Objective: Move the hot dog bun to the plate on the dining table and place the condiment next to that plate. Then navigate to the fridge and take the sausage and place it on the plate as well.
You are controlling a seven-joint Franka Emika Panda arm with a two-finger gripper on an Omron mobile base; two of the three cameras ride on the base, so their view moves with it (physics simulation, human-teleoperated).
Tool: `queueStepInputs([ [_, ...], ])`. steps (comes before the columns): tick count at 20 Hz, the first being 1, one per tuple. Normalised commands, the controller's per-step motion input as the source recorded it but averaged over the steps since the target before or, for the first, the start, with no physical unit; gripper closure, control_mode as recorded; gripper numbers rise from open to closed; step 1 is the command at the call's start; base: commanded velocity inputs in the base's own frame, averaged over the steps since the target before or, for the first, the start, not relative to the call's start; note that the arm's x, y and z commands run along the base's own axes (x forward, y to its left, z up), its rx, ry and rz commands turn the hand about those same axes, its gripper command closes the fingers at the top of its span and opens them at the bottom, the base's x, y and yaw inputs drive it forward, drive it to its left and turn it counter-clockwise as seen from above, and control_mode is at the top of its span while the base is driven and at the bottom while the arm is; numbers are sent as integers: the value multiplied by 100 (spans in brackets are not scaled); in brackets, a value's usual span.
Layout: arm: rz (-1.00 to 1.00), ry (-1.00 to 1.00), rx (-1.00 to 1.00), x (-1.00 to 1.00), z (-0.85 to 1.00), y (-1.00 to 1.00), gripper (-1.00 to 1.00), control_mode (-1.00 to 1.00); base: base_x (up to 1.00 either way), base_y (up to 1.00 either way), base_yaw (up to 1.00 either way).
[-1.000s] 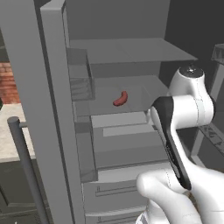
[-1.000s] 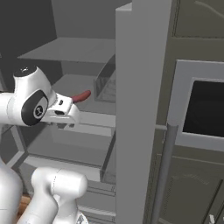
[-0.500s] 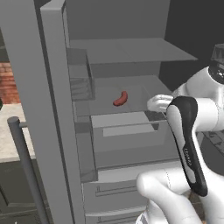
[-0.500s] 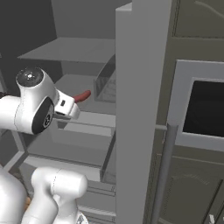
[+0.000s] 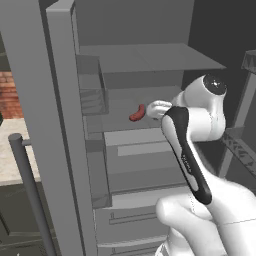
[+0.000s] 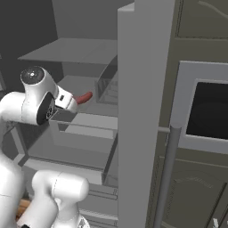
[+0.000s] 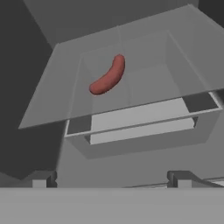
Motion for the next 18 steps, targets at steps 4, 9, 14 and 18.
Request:
queueStepInputs([
  [4,-5,18,0,99,-5,11,-100,-100,0,0,0],
  [9,-1,7,2,82,-46,0,-100,-100,0,0,0],
  [14,0,-2,3,62,-42,1,-100,-100,0,0,0],
  [18,0,-6,0,45,-30,6,-100,-100,0,0,0],
])
